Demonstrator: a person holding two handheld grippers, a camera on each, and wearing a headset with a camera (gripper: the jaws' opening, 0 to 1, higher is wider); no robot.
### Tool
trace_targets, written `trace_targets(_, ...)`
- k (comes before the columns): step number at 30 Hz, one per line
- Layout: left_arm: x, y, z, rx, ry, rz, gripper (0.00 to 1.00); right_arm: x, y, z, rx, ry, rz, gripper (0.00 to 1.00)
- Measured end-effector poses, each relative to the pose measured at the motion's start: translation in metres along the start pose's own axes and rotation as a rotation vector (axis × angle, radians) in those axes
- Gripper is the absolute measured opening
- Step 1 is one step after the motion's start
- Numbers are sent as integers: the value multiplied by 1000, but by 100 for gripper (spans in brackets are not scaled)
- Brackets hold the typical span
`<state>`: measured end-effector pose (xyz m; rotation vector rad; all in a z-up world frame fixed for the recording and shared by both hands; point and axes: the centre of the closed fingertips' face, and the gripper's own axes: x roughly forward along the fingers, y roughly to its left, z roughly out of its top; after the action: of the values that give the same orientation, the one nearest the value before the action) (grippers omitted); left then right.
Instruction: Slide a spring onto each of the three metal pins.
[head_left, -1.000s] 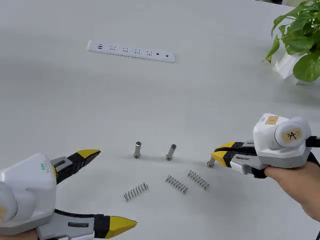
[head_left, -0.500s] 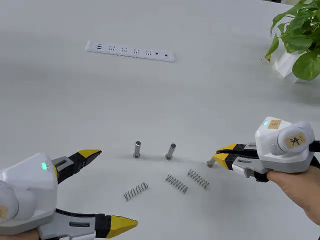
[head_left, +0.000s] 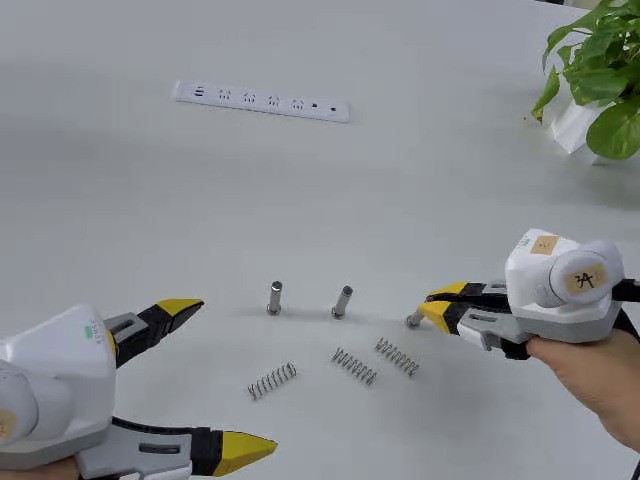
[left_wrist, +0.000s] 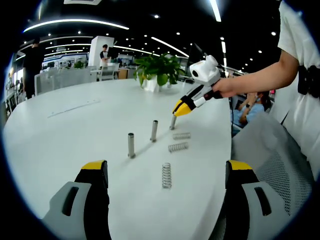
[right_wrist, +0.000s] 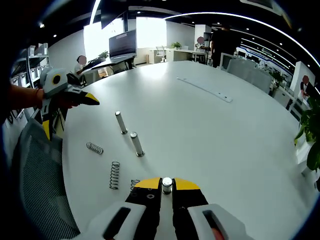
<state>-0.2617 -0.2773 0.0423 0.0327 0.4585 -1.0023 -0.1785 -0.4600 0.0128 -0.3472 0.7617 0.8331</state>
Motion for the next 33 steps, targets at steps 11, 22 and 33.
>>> trace_targets(11,0,0,-1,-4,-1,0,97,7,0,6,-2,-5,4,4)
trace_targets(22,0,0,-2,-6,-2,1,97,9,1,5,-2,-3,7,5)
trace_targets(33,1,0,0,-8,-6,-1,97,9,0,5,3,-6,5,5)
